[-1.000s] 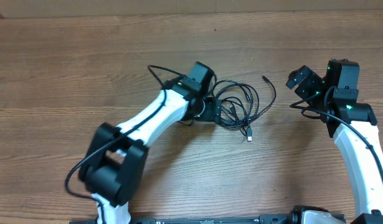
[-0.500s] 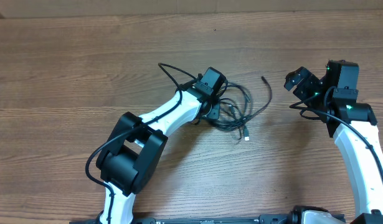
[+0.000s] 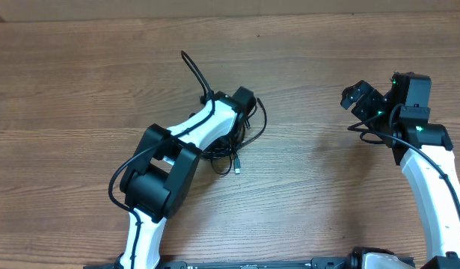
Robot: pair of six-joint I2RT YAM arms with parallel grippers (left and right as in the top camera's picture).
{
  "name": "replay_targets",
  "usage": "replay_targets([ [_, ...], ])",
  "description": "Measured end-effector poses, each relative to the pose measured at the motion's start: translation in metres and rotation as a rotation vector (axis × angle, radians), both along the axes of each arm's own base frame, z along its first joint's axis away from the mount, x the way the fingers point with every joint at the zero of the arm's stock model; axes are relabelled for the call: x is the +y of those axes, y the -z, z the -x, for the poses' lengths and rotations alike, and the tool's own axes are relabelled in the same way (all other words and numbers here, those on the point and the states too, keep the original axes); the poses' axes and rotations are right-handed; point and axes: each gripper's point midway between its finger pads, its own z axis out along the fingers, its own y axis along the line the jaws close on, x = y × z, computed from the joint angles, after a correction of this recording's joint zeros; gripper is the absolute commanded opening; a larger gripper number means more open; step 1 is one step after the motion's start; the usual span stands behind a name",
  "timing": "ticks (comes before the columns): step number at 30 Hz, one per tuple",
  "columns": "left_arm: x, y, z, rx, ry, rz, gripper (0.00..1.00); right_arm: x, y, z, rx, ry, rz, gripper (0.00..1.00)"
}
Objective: Untangle cables
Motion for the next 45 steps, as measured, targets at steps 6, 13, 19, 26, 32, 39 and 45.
replay_targets([
  [6,-0.043,-0.002,-0.004,0.048,-0.072,0.283,0.82,0.000,0.003,0.000,0.008,0.000,-0.001,1.00],
  [13,-0.053,-0.045,-0.010,0.014,-0.177,0.440,0.81,0.000,0.021,0.004,0.078,0.000,-0.008,1.00],
  [19,-0.050,-0.037,0.006,-0.005,-0.401,0.488,0.76,0.000,0.027,0.006,0.100,0.000,-0.010,1.00],
  [26,-0.054,-0.006,0.015,-0.011,-0.494,0.541,0.64,0.001,0.028,0.006,0.102,0.000,-0.010,1.00],
  [32,-0.055,0.013,0.020,-0.026,-0.509,0.575,0.04,0.001,0.028,0.006,0.102,0.000,-0.010,1.00],
  [39,-0.037,0.000,0.025,0.015,-0.427,0.475,0.04,0.029,0.025,0.009,0.098,-0.137,-0.118,1.00],
  [45,-0.045,-0.094,-0.021,-0.097,-0.255,0.561,0.04,0.080,0.018,0.029,0.127,-0.338,-0.319,1.00],
])
